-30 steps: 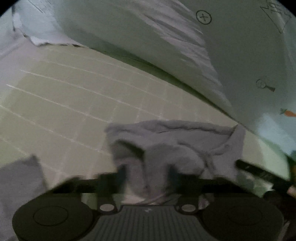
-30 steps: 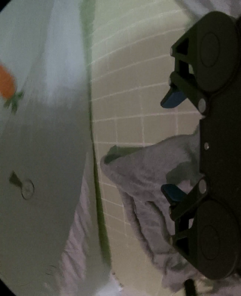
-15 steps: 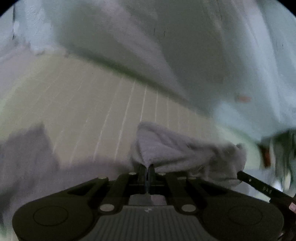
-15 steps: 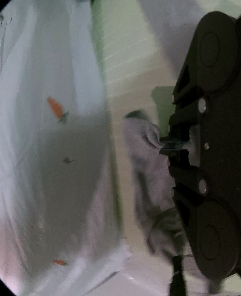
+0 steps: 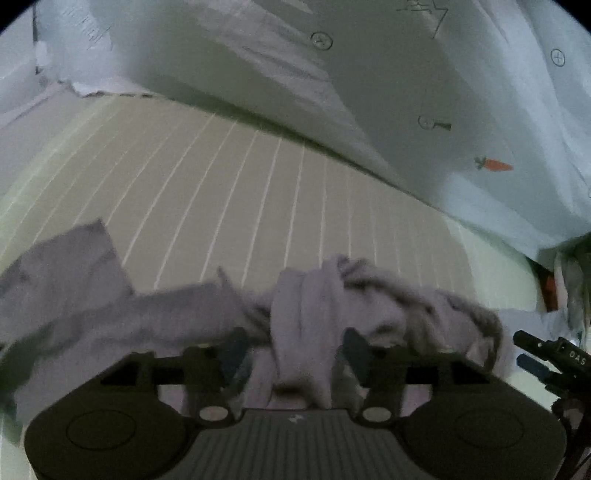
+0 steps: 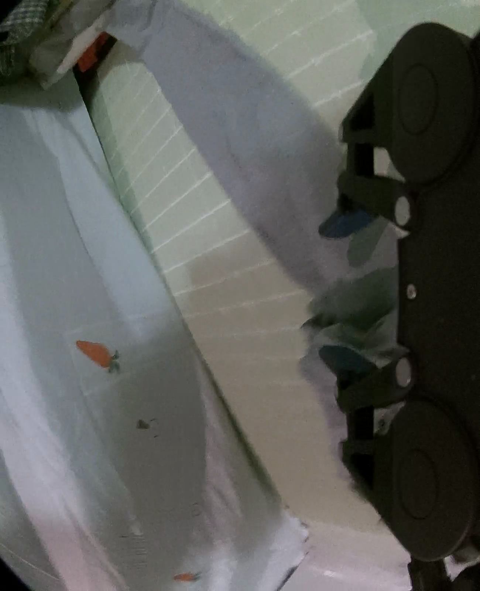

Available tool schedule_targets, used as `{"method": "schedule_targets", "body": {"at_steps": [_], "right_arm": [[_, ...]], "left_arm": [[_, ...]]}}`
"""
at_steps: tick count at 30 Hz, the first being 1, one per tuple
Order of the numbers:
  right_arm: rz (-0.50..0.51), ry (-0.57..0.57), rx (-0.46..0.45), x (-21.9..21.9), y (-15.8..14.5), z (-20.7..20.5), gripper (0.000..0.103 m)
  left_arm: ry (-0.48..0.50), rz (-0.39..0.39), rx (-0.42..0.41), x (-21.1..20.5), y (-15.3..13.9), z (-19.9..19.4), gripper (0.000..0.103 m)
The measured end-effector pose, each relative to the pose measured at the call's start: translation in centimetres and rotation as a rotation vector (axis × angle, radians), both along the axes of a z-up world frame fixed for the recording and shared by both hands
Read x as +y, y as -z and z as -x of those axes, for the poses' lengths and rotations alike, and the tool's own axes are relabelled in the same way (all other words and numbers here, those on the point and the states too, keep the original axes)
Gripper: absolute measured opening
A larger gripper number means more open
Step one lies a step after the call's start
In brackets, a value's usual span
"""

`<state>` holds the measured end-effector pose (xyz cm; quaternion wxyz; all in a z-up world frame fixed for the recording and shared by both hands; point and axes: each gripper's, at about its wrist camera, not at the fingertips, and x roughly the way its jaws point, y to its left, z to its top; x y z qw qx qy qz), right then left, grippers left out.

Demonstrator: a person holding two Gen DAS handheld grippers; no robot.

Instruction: Fold clothes

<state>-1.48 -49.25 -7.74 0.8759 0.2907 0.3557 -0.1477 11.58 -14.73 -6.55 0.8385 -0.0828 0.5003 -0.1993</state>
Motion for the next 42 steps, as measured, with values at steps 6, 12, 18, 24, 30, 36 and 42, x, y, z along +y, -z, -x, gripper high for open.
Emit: {"method": "schedule_targets", "body": {"at_steps": [6,12,18,24,30,36,42], "right_arm": [[0.015,-0.124,0.037,2.1,1.1,-4.2,0.081],[0.098,-0.310,0.148,3.2,2.3,-8.7,0.063],[0.243,-0.274,-0.015,1.3,-2.7,-14.3,0.008],[0.453,-0.157,-0.271,-0.5,-9.1,-21.0,0.008],[0.543,-0.217,-0.094,0.4,-4.5,-25.3,0.067],[0.336,-0.121,0.002,0.1,0.1,-12.4,0.083],[0.245,-0.088,0.123,1.3,2.8,0.4,0.084]], "left_arm": [[0.046,-0.029,-0.040,-2.1,0.2,-2.1,0.077],[0.167,-0.157,0.025,-5.8,2.7,-5.3,0.043],[0.076,-0.100,-0.079,-7.1,0.3,-12.2,0.009],[-0.071,-0.025,-0.364,-9.8,-6.6,-21.1,0.010],[-0.097,-0.082,-0.252,-9.4,-2.7,-20.8,0.072],[-0.163,-0.122,-0.131,-1.7,0.6,-9.3,0.082],[-0.192,-0.231,0.036,4.7,3.2,2.5,0.082]]}}
